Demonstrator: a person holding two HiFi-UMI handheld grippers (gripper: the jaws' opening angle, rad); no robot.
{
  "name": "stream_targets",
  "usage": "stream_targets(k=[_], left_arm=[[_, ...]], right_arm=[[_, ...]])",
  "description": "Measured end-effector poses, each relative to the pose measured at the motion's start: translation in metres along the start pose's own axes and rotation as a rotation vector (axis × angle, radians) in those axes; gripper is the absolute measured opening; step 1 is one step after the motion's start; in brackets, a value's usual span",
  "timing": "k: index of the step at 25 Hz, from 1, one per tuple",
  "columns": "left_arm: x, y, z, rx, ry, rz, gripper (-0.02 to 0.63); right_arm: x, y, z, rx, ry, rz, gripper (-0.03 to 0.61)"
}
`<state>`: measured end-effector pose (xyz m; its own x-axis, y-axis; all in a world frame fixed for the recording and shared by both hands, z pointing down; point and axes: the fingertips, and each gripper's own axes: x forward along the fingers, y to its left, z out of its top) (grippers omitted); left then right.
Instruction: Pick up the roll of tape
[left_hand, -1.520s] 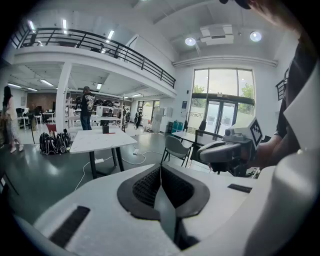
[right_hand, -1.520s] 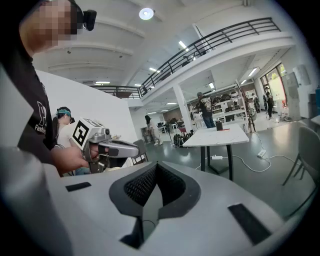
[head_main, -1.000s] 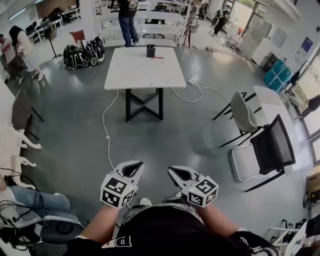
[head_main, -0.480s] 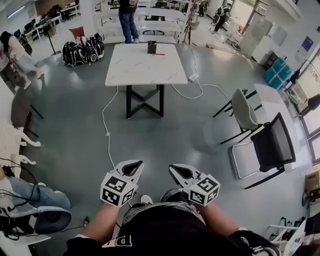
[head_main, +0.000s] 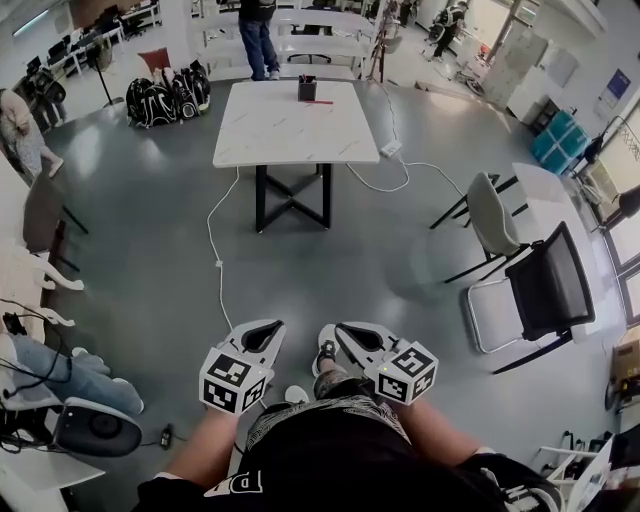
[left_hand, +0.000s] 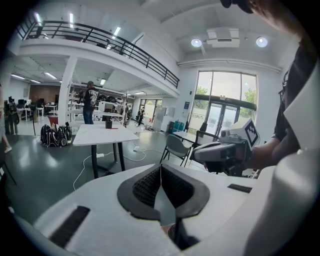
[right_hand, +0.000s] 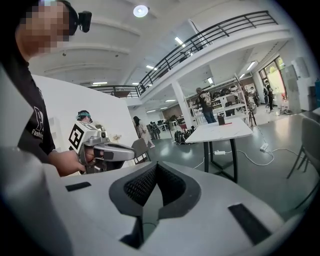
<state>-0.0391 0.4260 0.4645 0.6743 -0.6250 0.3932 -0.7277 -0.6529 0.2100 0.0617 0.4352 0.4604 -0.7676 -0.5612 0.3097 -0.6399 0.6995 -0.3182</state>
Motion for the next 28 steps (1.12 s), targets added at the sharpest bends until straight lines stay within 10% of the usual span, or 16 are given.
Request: stream_targets(k=[28], left_arm=[[0.111,0.108,0.063,-0.040,0.013,0.054,0.020]], right_arm=[[0.108,-0.135,0.064,0.032,0.012,0.054,0.005]])
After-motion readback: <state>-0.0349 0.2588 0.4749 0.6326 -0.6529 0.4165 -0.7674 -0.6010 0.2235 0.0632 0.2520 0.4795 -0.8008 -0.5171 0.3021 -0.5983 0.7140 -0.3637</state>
